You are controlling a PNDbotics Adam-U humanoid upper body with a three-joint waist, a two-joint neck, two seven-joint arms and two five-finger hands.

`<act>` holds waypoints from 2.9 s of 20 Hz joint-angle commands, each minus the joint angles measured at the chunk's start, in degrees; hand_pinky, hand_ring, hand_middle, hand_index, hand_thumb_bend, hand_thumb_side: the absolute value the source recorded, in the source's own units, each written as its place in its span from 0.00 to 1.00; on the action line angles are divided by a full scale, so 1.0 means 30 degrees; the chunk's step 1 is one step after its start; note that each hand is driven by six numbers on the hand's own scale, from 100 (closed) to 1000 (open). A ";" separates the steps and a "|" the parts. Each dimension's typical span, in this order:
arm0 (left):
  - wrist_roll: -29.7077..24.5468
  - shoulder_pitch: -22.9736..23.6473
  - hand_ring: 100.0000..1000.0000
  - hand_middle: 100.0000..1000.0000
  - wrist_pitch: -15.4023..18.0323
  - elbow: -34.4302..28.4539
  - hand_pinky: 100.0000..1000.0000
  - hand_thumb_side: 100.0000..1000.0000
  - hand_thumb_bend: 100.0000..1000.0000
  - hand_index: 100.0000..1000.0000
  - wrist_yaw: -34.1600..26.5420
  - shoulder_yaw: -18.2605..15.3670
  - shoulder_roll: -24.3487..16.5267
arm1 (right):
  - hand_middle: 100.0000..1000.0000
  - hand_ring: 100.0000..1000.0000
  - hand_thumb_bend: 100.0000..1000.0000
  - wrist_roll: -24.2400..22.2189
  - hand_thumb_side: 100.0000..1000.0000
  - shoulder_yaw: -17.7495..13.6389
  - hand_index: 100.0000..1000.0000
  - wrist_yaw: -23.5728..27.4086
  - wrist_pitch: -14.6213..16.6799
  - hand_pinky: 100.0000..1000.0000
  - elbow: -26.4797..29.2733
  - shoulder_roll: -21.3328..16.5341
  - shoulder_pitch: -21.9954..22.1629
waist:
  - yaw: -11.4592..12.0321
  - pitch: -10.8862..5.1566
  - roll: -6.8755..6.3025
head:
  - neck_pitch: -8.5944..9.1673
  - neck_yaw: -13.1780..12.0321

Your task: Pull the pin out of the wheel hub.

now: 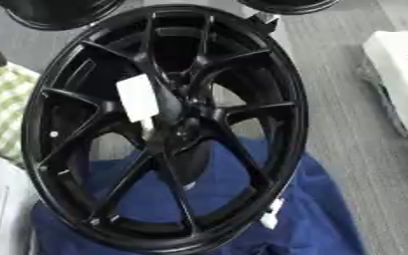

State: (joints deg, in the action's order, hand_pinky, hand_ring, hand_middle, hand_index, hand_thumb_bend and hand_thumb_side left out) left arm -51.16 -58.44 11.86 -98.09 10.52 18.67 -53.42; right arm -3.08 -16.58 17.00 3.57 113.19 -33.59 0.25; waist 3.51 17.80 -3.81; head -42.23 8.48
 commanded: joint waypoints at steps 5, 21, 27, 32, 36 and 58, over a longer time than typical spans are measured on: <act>0.0529 -0.2770 0.68 0.62 -0.1203 0.2269 0.74 0.52 0.21 0.77 0.0073 0.2167 0.1468 | 0.55 0.69 0.00 -0.0074 0.51 -0.0179 0.78 -0.0245 0.0052 1.00 0.0315 -0.0685 0.0102 | 0.0112 -0.0668 -0.0062 | -0.0049 0.0178; 0.3868 -0.4472 0.69 0.67 -0.6246 0.1689 0.73 0.64 0.32 0.84 -0.0906 0.5336 0.3000 | 0.55 0.69 0.00 -0.0391 0.56 0.0074 0.78 -0.0623 -0.0219 1.00 0.0027 -0.0609 -0.0053 | 0.0150 -0.0488 -0.0421 | -0.0076 0.0083; 0.4382 -0.4906 0.71 0.70 -0.8037 0.1928 0.74 0.69 0.39 0.84 -0.0922 0.6304 0.3827 | 0.55 0.69 0.00 -0.0502 0.57 0.0146 0.78 -0.0716 -0.0258 1.00 -0.0051 -0.0521 -0.0063 | 0.0137 -0.0447 -0.0383 | -0.0032 -0.0132; 0.4232 -0.4919 0.72 0.69 -0.9455 0.1030 0.75 0.75 0.52 0.82 -0.0499 0.6543 0.3780 | 0.55 0.69 0.00 -0.0570 0.57 0.0194 0.78 -0.0806 -0.0296 1.00 -0.0107 -0.0450 -0.0072 | 0.0164 -0.0392 -0.0391 | -0.0110 -0.0143; 0.3842 -0.4818 0.71 0.68 -1.0512 -0.0338 0.74 0.77 0.58 0.81 -0.0103 0.6688 0.3442 | 0.55 0.69 0.00 -0.0597 0.58 0.0210 0.78 -0.0858 -0.0321 1.00 -0.0136 -0.0408 -0.0053 | 0.0193 -0.0363 -0.0394 | -0.0175 -0.0115; 0.1173 -0.3335 0.74 0.71 -1.2345 -0.2663 0.75 0.71 0.63 0.82 0.2097 0.6905 0.1916 | 0.55 0.69 0.00 -0.0590 0.60 0.0162 0.78 -0.1013 -0.0337 1.00 -0.0208 -0.0267 0.0079 | 0.0299 -0.0331 -0.0407 | -0.0189 -0.0175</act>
State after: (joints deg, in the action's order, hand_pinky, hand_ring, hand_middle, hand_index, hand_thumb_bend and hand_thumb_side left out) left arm -45.80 -67.84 -23.71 -106.18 16.30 39.79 -46.15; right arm -4.77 -15.52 14.22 2.33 112.08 -33.50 0.57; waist 4.39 17.63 -5.33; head -42.77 8.12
